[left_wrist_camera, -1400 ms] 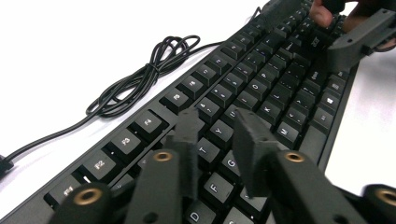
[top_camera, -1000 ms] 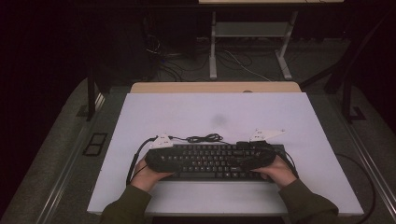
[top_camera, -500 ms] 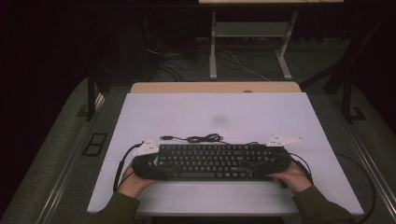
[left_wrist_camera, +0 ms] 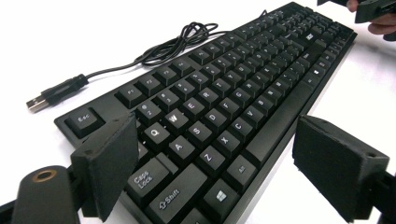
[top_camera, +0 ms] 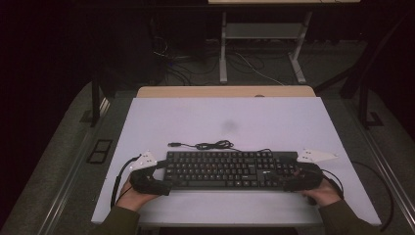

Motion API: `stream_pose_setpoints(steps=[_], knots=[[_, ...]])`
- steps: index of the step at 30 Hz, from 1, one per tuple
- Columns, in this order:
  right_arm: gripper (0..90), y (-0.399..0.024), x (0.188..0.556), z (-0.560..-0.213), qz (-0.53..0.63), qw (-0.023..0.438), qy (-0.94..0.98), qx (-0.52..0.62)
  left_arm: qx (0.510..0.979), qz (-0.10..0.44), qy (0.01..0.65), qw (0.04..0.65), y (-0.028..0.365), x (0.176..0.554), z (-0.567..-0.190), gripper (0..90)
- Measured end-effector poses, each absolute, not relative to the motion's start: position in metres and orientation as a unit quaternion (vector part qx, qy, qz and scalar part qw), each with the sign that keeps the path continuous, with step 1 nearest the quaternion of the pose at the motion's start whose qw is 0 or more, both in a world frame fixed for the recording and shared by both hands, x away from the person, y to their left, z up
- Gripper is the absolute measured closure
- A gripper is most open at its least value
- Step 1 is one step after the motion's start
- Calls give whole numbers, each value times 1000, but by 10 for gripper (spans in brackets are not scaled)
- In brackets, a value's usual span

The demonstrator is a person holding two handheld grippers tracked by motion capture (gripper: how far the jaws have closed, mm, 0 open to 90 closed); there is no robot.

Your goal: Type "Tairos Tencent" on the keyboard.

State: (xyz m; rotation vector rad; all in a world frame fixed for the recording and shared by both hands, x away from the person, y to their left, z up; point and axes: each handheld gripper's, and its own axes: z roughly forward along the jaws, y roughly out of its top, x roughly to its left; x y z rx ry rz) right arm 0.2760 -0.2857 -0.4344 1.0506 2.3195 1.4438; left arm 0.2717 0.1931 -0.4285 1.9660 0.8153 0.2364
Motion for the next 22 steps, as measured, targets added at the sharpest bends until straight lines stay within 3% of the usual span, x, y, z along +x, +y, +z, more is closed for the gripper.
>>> stream_pose_setpoints(steps=[10,22], knots=[[148,-304,271,-440,491,119,782,366,806,101,337,476,193,272,-433,0],[143,-302,271,-441,489,116,785,363,809,100,339,470,192,273,-433,0]])
